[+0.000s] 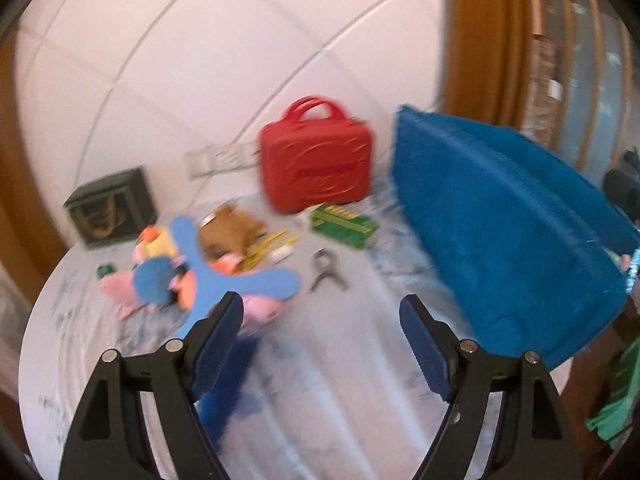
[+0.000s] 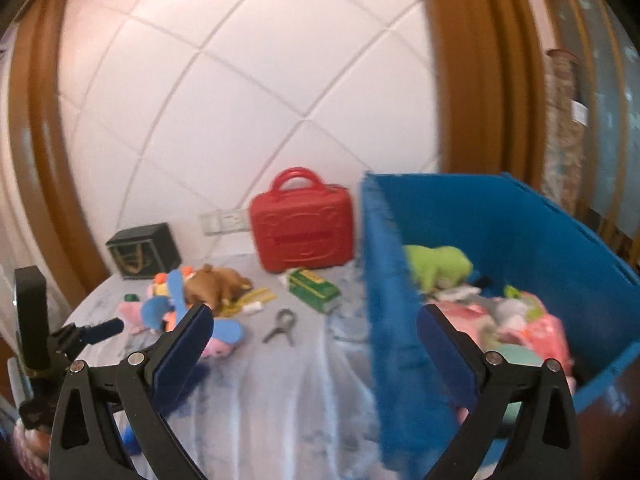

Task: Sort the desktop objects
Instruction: 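Move both tools back toward the plush pile, then grasp the blue three-armed toy with the left tool while the right tool grasps the metal clip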

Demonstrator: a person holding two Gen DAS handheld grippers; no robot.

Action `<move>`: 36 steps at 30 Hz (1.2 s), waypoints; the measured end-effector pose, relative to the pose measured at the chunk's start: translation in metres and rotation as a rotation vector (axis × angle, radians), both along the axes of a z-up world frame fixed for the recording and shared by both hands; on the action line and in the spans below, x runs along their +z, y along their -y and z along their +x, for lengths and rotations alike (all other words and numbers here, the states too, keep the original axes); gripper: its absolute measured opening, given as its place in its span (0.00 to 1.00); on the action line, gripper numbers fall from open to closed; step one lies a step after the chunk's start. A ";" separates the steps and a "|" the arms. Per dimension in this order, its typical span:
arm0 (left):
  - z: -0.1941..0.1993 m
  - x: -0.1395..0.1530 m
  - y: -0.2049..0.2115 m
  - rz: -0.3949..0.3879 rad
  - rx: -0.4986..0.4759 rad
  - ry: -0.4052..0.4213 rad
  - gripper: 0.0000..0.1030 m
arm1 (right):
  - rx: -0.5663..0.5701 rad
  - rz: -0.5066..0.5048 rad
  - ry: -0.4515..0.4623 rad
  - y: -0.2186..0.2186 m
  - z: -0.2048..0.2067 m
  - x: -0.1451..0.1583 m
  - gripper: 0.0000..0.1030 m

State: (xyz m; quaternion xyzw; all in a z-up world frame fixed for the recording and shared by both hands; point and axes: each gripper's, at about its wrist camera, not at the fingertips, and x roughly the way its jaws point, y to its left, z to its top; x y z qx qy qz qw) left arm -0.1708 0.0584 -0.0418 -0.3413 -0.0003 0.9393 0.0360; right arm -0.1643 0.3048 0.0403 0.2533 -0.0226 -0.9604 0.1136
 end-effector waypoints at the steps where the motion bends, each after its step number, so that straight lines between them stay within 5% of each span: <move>1: 0.000 -0.005 0.012 -0.002 0.021 0.011 0.78 | 0.016 0.002 0.006 0.010 -0.003 -0.003 1.00; 15: -0.039 -0.099 0.129 0.028 0.205 0.190 0.78 | 0.104 0.047 0.266 0.089 -0.081 -0.106 1.00; 36: -0.214 -0.216 0.160 -0.013 0.123 0.360 0.78 | 0.015 0.105 0.624 0.133 -0.267 -0.269 1.00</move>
